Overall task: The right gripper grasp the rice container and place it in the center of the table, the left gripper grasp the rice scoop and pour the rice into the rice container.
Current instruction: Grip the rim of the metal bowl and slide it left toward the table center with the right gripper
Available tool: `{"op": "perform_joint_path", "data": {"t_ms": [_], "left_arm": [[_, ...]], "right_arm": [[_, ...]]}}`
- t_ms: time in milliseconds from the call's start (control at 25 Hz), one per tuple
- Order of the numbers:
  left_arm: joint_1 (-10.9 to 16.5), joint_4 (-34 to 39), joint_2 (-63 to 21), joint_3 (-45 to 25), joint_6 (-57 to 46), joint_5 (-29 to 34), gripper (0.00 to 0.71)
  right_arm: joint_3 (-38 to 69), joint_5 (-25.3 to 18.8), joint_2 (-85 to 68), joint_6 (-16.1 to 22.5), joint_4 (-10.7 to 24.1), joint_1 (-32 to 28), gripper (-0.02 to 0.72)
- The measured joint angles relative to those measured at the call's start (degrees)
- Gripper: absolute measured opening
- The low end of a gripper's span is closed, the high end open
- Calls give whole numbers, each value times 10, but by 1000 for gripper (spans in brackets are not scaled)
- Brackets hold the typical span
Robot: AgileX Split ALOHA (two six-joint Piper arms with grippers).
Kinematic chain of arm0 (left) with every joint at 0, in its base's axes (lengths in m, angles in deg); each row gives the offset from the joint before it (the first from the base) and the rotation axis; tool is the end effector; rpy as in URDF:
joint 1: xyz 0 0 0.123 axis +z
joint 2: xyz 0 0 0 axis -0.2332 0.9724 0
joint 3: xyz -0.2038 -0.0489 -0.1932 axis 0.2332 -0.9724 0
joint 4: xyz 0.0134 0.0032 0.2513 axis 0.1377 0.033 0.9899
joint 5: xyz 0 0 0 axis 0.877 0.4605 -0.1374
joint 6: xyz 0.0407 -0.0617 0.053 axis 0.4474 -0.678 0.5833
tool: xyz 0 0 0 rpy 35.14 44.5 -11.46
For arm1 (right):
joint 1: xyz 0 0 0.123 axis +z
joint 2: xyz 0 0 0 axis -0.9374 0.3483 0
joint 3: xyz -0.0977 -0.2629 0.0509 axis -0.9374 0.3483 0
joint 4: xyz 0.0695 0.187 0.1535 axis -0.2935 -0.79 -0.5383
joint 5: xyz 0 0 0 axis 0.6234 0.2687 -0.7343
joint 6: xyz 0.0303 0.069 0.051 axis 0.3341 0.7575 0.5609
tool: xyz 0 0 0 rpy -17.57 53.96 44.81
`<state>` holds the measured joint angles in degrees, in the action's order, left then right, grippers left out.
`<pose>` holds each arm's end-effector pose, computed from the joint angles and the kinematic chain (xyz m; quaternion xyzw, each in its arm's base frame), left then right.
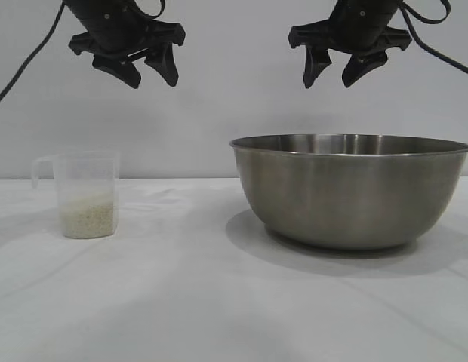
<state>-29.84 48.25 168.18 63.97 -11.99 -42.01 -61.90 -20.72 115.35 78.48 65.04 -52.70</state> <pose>0.4617 -0.1431 0.2330 0.1492 0.8577 -0.1010 0.4816 0.4594 0.1375 0.2293 -0.1322 0.8901 0.0514 0.4330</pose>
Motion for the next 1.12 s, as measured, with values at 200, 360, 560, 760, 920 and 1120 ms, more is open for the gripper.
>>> {"op": "perform_joint_path", "data": {"t_ms": [200,360,560,760,920,1120], "left_arm": [[0,0,0,0,0,0,430],[0,0,0,0,0,0,430],[0,0,0,0,0,0,430],[0,0,0,0,0,0,430],[0,0,0,0,0,0,430],[0,0,0,0,0,0,430]], "right_arm": [[0,-5,0,0,0,0,422],[0,-17,0,0,0,0,422],[0,-48,-12,0,1,0,422],[0,-121,-57,0,22,0,422],[-1,-218,-78,0,38,0,422],[-2,-348,-80,0,58,0,422]]}}
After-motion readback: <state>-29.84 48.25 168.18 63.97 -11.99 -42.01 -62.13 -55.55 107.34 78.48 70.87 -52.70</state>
